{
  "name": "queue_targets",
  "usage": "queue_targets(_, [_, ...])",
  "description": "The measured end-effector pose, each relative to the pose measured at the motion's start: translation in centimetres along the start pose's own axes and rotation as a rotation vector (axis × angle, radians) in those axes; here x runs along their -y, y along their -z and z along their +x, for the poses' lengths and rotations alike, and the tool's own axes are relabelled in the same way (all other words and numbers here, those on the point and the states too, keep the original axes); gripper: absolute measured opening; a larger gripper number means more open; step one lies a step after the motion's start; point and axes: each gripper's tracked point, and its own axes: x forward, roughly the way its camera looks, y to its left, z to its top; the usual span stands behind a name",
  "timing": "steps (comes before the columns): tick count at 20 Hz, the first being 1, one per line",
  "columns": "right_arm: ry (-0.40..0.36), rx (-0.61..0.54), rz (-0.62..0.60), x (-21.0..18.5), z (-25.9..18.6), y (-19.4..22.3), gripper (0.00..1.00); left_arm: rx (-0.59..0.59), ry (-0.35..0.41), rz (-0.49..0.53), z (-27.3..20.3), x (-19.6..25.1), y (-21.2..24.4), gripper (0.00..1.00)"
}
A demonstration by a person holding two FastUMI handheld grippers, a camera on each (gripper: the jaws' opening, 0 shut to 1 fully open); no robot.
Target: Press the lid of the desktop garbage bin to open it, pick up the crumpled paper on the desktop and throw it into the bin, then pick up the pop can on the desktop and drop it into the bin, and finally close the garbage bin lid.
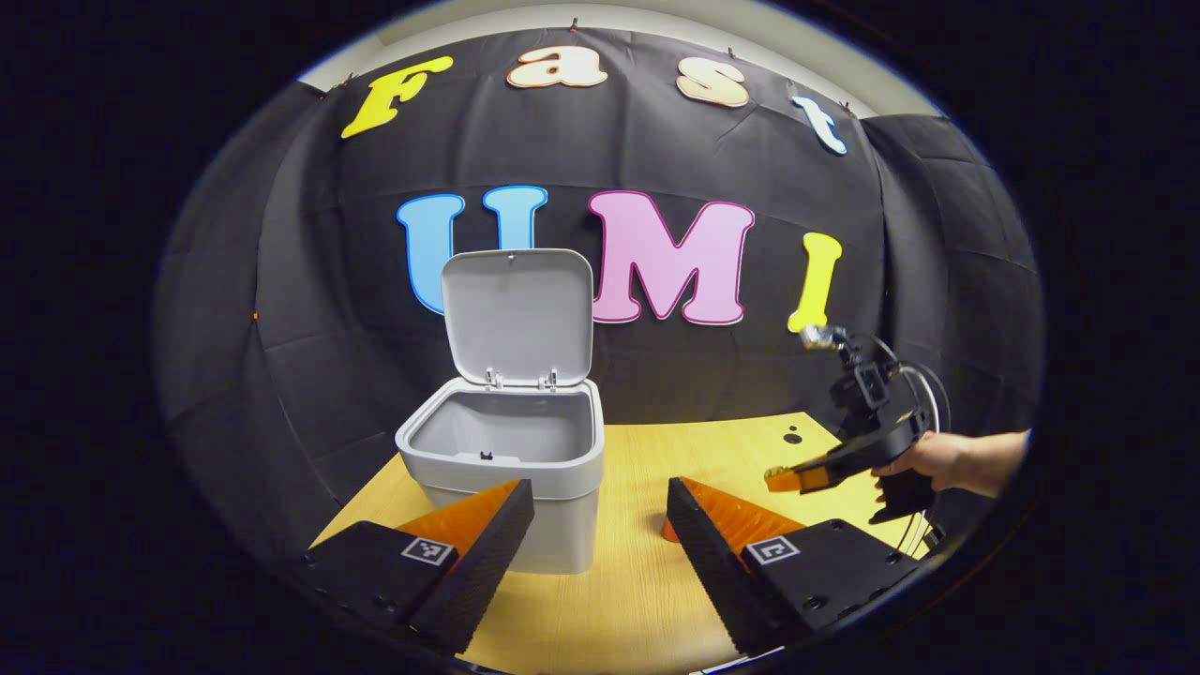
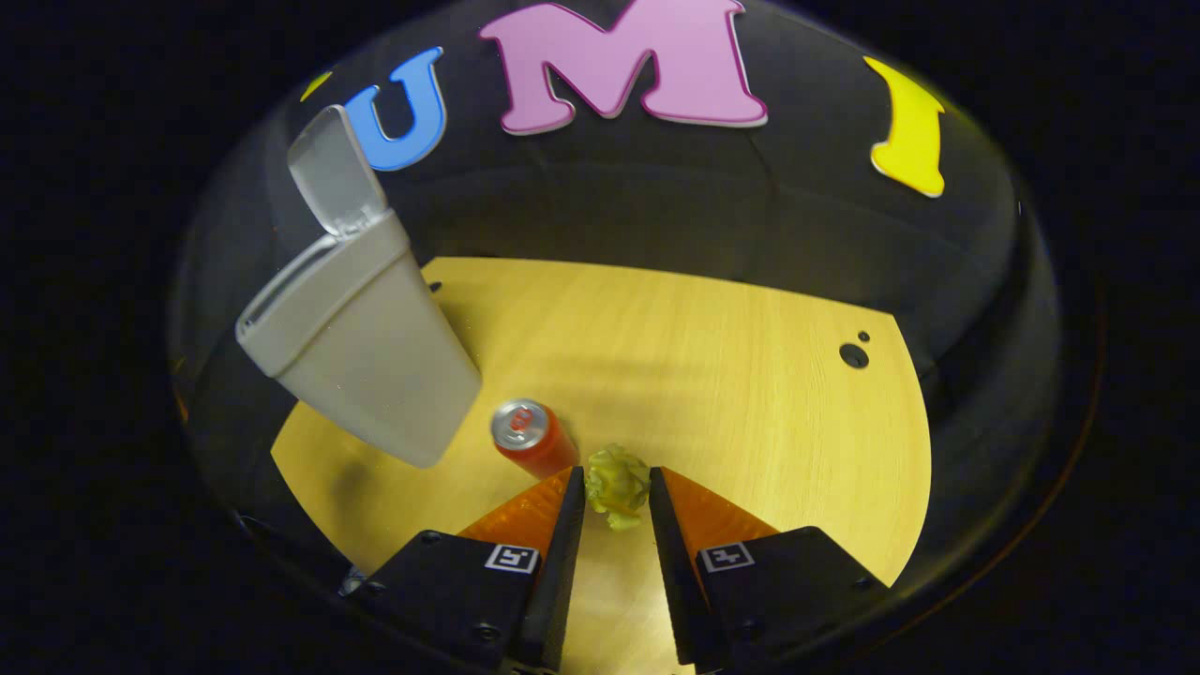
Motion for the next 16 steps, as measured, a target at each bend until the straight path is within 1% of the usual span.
queue_targets(3, [-0.08, 0.063, -0.024, -4.1, -2.1, -4.3, 0.48, 0.02, -0.001, -0.014, 0.0, -1.1, 0.0, 0.97])
queue_targets(5, [-0.167, 0.097, -0.028, -8.1, -3.4, -7.3, 0.48, 0.022, 0.005, -0.036, -0.1, -1.5, 0.2, 0.97])
queue_targets(7, [-0.239, 0.135, -0.037, -11.7, -3.9, -10.2, 0.47, 0.017, 0.0, -0.047, -0.3, -2.1, 0.6, 0.98])
queue_targets(8, [-0.264, 0.156, -0.046, -13.3, -4.1, -11.5, 0.47, 0.016, -0.004, -0.05, -0.6, -2.3, 0.7, 0.98])
queue_targets(11, [-0.334, 0.18, -0.095, -18.2, -3.9, -13.9, 0.47, 0.024, -0.028, -0.037, -1.5, -3.4, 0.9, 0.98])
queue_targets(14, [-0.373, 0.17, -0.15, -22.5, -1.8, -14.7, 0.47, 0.02, -0.067, -0.016, -2.1, -4.9, 1.0, 0.98])
queue_targets(16, [-0.399, 0.153, -0.169, -25.2, -0.2, -14.5, 0.47, 0.023, -0.098, -0.022, -2.6, -5.9, 1.0, 0.98])
